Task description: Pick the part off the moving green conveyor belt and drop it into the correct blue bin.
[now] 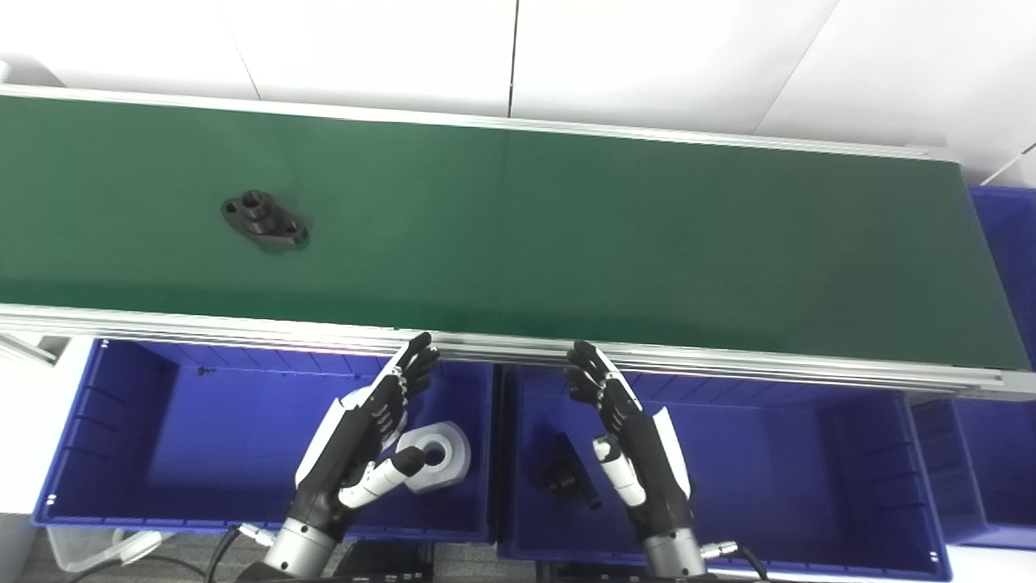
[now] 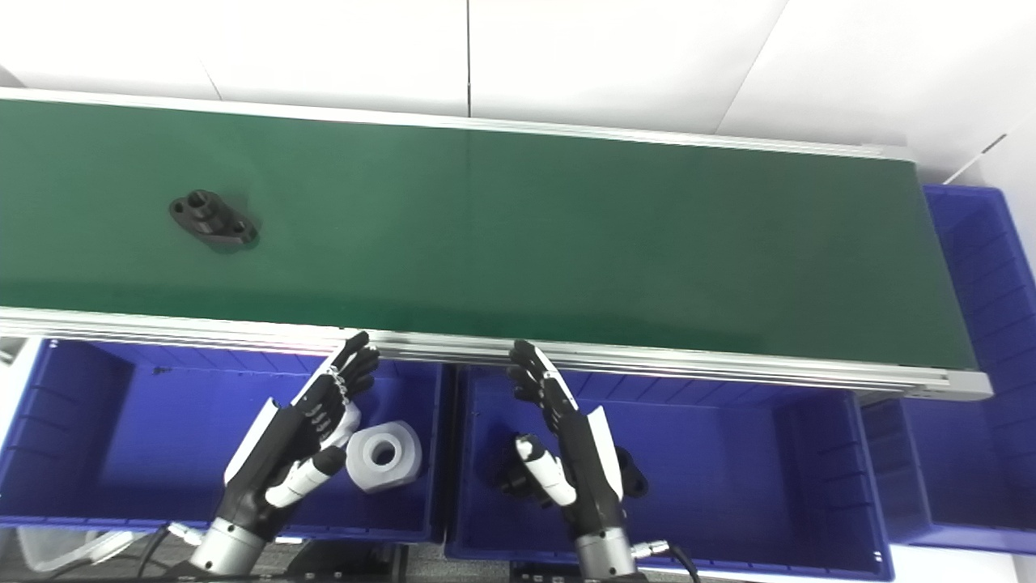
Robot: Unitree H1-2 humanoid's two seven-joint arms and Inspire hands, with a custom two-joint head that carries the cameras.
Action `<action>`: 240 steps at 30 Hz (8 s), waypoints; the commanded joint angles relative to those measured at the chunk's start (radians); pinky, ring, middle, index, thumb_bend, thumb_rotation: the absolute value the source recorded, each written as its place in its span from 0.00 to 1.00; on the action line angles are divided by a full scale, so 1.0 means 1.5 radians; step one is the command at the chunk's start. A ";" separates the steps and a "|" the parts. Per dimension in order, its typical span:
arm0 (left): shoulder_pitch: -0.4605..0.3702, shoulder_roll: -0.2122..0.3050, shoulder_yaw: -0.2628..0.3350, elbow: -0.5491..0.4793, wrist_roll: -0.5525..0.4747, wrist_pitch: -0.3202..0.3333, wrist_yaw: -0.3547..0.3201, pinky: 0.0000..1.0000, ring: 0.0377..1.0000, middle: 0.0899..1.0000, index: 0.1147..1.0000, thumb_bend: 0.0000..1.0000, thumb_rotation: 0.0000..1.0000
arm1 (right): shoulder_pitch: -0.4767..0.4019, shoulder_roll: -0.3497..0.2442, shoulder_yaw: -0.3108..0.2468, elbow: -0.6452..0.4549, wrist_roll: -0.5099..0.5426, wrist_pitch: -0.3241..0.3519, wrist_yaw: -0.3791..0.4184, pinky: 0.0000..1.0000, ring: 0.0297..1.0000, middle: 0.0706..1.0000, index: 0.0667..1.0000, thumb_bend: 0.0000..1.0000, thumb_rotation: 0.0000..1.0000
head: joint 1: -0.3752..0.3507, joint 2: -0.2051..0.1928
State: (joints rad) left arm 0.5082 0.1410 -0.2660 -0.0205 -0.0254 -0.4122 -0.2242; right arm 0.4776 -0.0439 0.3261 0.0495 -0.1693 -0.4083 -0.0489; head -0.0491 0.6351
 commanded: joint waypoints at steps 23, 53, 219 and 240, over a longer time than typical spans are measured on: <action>-0.051 -0.019 -0.011 0.084 0.008 -0.038 -0.012 0.88 0.93 0.92 0.90 0.82 0.70 | -0.036 -0.034 0.010 0.014 0.059 -0.041 0.007 0.73 0.80 0.84 0.85 0.94 0.86 | 0.019 -0.091; -0.041 -0.033 -0.028 0.053 0.040 -0.034 0.002 0.82 0.90 0.93 0.90 0.80 0.71 | -0.227 0.014 -0.040 -0.223 -0.274 0.156 0.013 0.63 0.77 0.84 0.86 0.92 0.69 | 0.026 -0.045; -0.055 0.070 0.066 -0.180 -0.079 0.155 -0.034 0.92 0.94 0.95 0.98 0.73 0.79 | -0.256 -0.194 -0.012 -0.508 -0.742 0.368 0.681 0.17 0.21 0.28 0.45 0.51 0.16 | -0.336 0.204; -0.035 0.032 0.053 -0.174 -0.041 0.125 -0.024 0.90 0.93 0.94 0.97 0.75 0.79 | -0.178 -0.102 -0.012 -0.490 -0.925 0.310 0.741 0.66 0.73 0.76 0.72 1.00 0.74 | -0.243 0.162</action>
State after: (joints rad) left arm 0.4488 0.1930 -0.1896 -0.2633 -0.0811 -0.1898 -0.2628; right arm 0.2152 -0.2058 0.3136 -0.6608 -1.5480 0.1022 1.0850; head -0.4126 0.8759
